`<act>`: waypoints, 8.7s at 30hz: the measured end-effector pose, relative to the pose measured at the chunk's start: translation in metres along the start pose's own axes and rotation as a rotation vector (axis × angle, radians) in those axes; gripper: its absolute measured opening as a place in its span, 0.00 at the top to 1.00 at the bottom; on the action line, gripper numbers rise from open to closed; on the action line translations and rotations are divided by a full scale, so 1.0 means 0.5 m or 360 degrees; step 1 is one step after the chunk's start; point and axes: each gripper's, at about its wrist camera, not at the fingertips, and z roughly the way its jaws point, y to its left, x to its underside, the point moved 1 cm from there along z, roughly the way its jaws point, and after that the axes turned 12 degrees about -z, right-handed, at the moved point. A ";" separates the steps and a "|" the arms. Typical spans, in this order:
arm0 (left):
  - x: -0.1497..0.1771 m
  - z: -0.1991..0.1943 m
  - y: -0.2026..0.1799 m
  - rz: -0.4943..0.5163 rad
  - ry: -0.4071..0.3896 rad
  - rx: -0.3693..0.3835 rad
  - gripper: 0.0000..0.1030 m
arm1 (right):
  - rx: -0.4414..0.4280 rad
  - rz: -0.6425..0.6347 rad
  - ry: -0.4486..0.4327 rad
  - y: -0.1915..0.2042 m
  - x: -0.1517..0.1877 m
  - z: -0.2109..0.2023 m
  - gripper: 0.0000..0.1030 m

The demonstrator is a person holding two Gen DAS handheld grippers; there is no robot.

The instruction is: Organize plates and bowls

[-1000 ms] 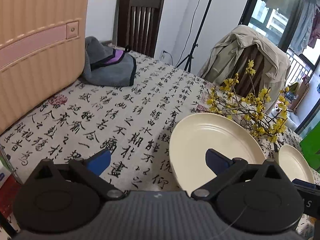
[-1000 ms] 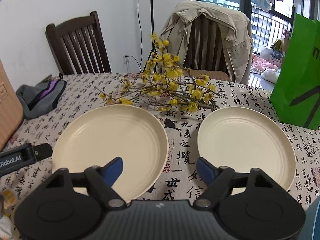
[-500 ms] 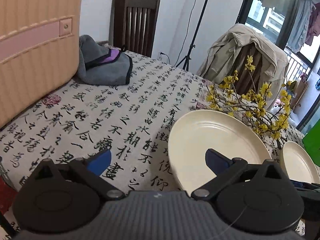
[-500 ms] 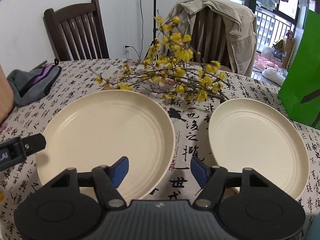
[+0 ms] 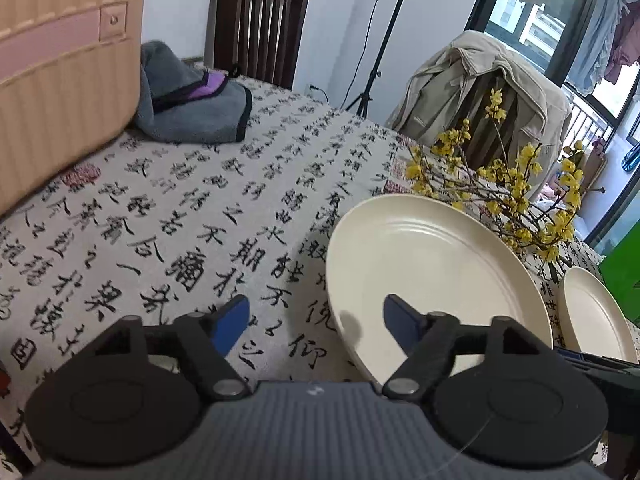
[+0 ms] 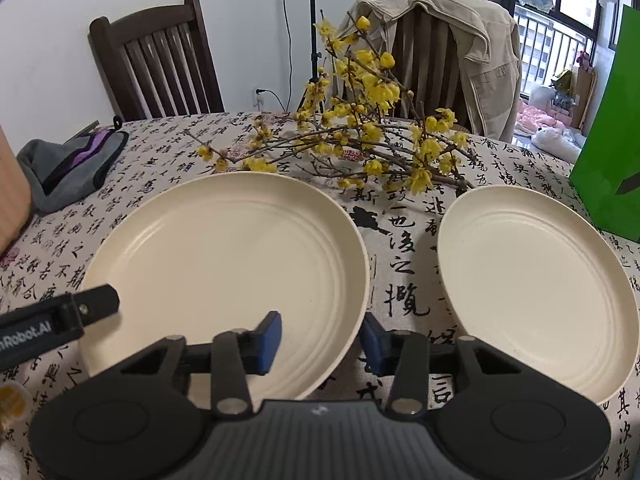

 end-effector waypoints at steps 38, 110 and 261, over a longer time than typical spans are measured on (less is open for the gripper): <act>0.017 0.010 -0.015 0.0097 -0.0032 0.0069 0.86 | -0.0088 0.0105 -0.0048 -0.037 0.004 0.007 0.77; 0.011 -0.101 -0.072 0.0163 -0.0195 0.0193 0.85 | -0.0015 0.0003 -0.0354 -0.062 0.035 -0.139 0.76; 0.401 -0.559 -0.201 0.0451 -0.0389 0.0572 0.83 | 0.0231 0.0264 -0.0772 -0.239 0.447 -0.658 0.79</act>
